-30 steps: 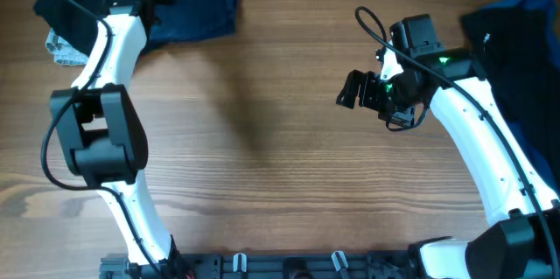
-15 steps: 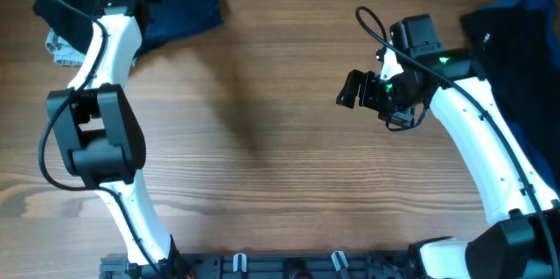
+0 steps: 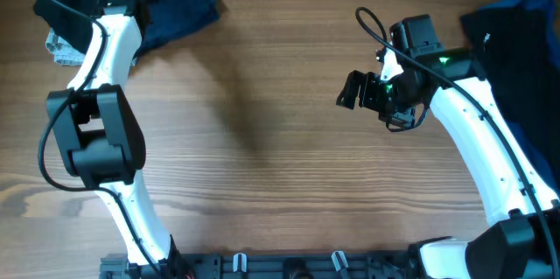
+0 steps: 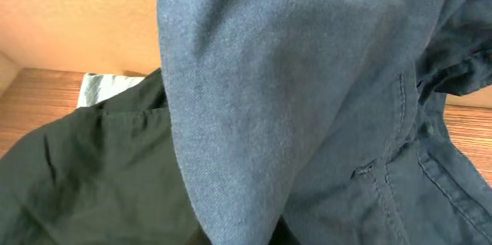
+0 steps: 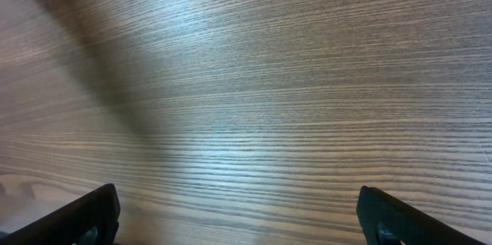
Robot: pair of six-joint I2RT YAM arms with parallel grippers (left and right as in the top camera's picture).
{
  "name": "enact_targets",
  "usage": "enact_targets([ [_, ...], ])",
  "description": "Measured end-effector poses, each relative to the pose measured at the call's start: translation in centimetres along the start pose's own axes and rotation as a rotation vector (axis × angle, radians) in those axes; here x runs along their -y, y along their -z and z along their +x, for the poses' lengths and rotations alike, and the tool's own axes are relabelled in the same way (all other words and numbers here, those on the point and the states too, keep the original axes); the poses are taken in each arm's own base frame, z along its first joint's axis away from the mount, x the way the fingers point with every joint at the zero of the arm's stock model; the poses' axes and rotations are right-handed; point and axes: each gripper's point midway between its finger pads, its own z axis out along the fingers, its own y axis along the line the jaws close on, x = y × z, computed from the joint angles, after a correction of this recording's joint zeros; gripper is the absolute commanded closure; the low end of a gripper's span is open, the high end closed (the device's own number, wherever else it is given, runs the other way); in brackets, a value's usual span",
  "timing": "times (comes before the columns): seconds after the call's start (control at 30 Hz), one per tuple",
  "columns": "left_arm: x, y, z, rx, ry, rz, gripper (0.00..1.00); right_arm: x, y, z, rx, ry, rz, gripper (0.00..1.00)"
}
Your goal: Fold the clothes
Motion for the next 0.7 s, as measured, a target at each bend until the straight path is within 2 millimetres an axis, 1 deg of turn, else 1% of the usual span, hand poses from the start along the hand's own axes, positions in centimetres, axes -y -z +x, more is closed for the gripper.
enact_targets([
  [0.27,-1.3,0.1,0.3,-0.018,0.008,-0.035,0.95,0.1,0.0,0.1,-0.006,-0.001,0.003,0.01],
  [0.43,-2.3,1.3,-1.2,0.008,0.020,-0.045,0.95,0.2,0.0,0.5,-0.019,-0.006,0.010,0.00],
  [0.53,-3.8,1.9,-1.5,0.005,0.034,-0.066,0.96,0.2,0.0,0.5,-0.020,-0.006,0.010,0.00],
  [0.57,-4.6,2.0,-1.3,-0.005,0.047,-0.078,0.96,0.2,0.0,0.5,-0.020,-0.006,0.010,0.00],
  [0.7,-6.5,1.8,-0.7,-0.024,0.099,-0.102,0.95,0.2,0.0,0.5,-0.020,-0.006,0.010,0.01],
])
